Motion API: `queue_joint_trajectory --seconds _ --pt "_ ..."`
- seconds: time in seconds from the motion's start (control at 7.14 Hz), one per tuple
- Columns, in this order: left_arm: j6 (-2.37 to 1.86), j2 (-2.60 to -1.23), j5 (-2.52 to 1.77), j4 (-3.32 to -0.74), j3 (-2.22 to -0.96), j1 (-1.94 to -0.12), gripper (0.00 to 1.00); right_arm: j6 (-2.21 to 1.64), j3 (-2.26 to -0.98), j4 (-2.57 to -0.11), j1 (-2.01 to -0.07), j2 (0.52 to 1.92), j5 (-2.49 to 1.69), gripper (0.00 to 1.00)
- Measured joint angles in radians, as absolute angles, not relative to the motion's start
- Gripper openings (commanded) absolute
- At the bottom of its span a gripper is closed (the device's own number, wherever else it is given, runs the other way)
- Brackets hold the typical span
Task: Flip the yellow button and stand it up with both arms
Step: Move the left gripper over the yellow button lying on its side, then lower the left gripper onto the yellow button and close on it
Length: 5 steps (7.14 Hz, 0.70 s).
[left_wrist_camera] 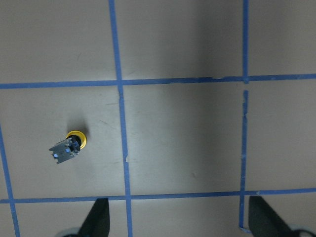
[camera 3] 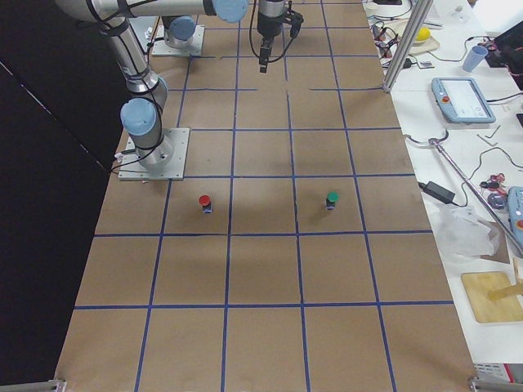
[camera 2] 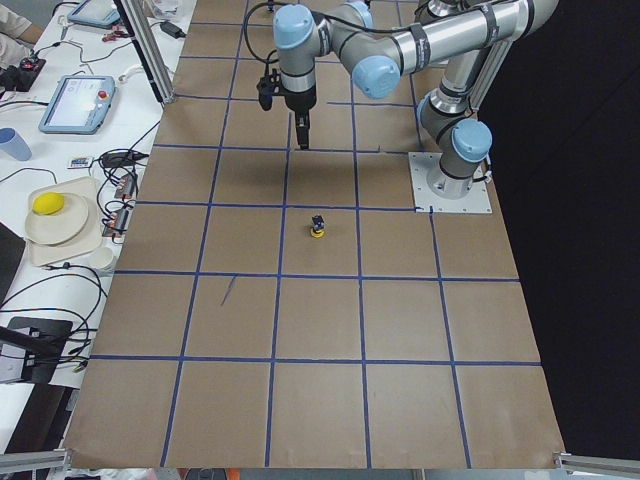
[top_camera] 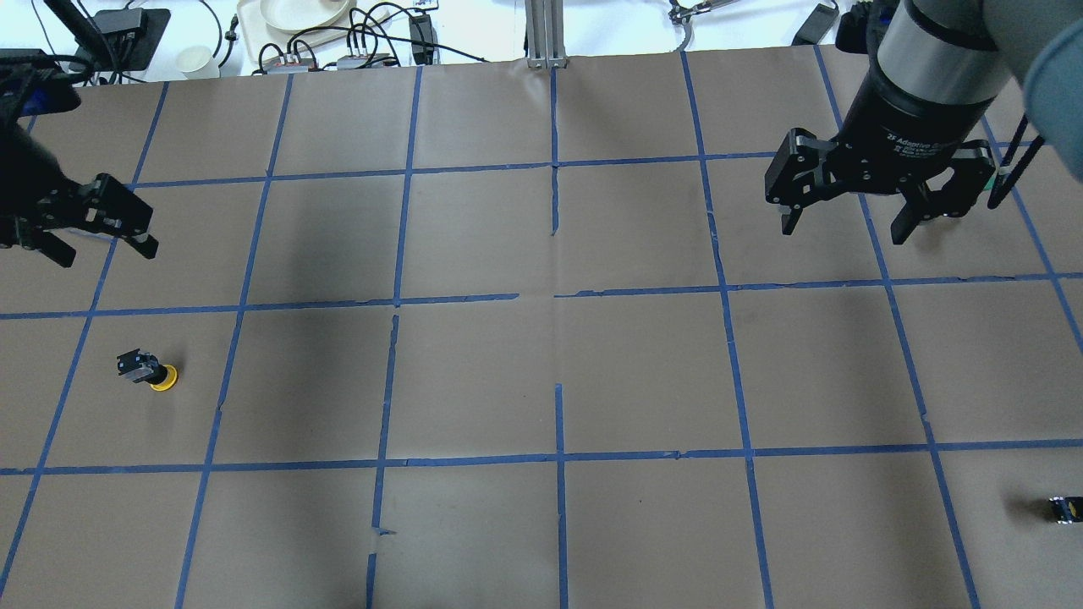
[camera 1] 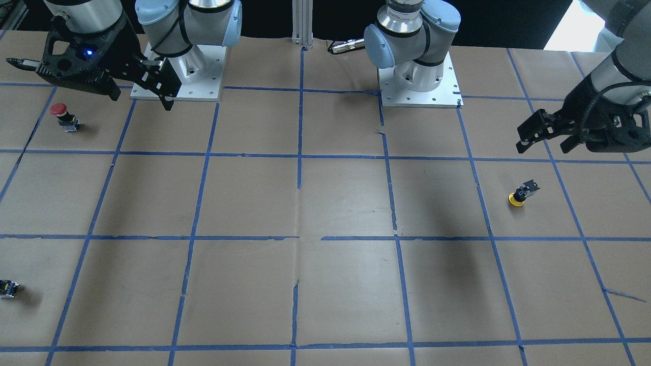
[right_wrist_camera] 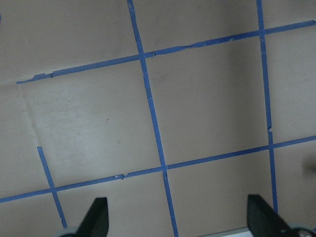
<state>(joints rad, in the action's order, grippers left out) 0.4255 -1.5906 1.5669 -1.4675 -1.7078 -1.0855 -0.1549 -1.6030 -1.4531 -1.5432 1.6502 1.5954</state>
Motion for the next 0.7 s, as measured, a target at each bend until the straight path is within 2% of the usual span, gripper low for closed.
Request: queue_joint_trajectory --seconds 0.7 --pt "0.529 -1.724 1.567 -1.048 -1.974 -0.925 0.99 -0.155 -1.603 -1.453 -1.543 1.649 1.595 1.00"
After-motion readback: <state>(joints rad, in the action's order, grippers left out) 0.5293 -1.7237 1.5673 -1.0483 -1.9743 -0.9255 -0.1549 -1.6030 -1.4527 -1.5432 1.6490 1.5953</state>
